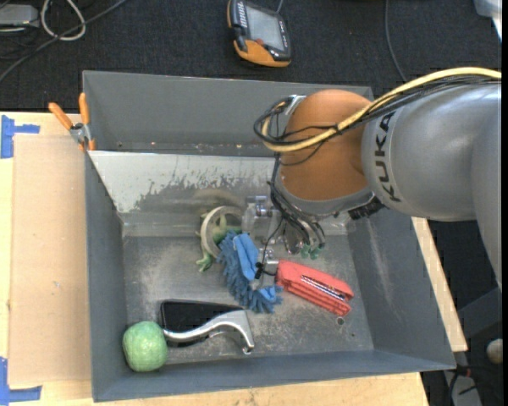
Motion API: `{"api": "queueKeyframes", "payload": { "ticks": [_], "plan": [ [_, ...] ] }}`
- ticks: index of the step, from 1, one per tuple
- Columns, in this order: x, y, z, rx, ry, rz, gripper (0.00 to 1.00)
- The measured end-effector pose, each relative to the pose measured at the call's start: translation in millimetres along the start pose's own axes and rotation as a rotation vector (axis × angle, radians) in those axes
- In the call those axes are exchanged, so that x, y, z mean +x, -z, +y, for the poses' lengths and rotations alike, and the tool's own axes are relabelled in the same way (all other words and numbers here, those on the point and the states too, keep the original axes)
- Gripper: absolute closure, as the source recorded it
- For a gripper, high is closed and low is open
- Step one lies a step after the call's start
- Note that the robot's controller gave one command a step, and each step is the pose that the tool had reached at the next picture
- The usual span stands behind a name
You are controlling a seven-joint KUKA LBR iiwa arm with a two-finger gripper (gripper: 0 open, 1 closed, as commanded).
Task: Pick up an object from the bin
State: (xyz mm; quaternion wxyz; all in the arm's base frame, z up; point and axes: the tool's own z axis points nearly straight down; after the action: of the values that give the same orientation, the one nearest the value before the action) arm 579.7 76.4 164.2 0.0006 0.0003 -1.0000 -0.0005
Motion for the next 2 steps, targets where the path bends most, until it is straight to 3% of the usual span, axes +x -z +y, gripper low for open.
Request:
{"api": "queueKeyframes", "payload": {
  "ticks": [1, 2],
  "plan": [
    [-9.8, -72.1, 3.2, -0.001, 0.200, 0.001, 0.00],
    [4.0, -71.7, -13.5, -0.002, 0.202, -0.003, 1.00]
  ]
}}
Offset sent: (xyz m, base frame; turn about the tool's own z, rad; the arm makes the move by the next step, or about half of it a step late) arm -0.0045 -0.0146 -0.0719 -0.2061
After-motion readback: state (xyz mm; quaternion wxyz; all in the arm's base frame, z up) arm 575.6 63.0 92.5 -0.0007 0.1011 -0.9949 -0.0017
